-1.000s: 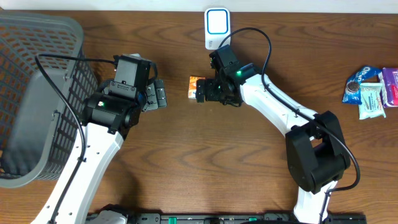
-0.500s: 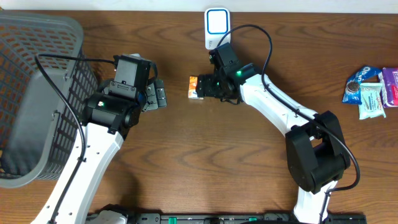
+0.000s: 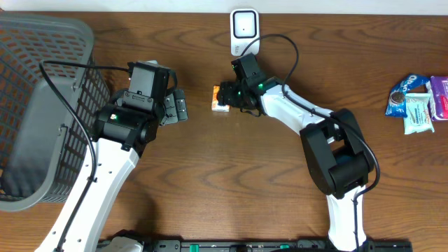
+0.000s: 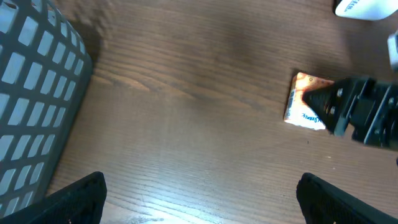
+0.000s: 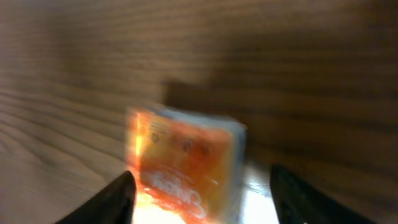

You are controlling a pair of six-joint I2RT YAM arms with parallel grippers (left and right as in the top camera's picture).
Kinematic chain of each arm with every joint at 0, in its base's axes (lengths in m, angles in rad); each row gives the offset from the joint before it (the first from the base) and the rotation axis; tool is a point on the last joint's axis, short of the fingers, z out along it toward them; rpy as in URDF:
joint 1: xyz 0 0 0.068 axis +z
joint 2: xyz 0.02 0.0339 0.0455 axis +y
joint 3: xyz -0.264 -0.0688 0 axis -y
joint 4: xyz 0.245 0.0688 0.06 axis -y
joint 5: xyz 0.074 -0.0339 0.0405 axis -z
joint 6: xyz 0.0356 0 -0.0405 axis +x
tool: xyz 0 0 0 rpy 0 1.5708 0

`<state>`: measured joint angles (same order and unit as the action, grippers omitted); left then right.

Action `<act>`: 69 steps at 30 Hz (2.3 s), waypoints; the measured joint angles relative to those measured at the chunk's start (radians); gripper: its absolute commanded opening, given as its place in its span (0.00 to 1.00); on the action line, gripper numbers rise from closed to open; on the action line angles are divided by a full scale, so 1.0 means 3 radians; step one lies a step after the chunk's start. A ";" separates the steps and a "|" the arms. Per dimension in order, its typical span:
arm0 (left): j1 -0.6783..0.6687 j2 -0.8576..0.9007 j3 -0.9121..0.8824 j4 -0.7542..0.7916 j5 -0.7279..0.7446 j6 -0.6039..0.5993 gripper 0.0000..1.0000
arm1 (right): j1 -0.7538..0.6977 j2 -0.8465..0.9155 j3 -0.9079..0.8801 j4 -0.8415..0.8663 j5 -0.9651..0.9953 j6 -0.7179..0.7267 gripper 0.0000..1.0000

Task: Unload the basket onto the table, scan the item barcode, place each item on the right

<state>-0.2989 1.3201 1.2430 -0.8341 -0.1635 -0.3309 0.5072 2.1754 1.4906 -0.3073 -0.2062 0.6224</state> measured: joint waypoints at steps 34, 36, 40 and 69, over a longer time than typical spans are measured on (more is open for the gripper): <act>0.0000 0.0000 0.0000 0.0001 0.0000 0.0000 0.98 | -0.1087 0.0145 -0.0015 -0.0904 -0.3554 -0.2060 0.01; 0.0000 0.0000 0.0000 0.0001 0.0000 0.0000 0.98 | -0.1076 0.0145 -0.0017 -0.0935 -0.3775 -0.2310 0.01; 0.0000 0.0000 0.0000 0.0001 0.0000 0.0000 0.98 | -0.1059 0.0145 -0.0017 -0.0932 -0.4028 -0.2600 0.01; 0.0000 0.0000 0.0000 0.0001 0.0000 0.0000 0.98 | -0.0490 0.0005 0.0880 -0.0092 0.1255 -0.1270 0.01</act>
<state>-0.2989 1.3201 1.2430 -0.8337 -0.1635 -0.3309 0.3603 2.1769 1.7546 -0.3347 0.1703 0.2413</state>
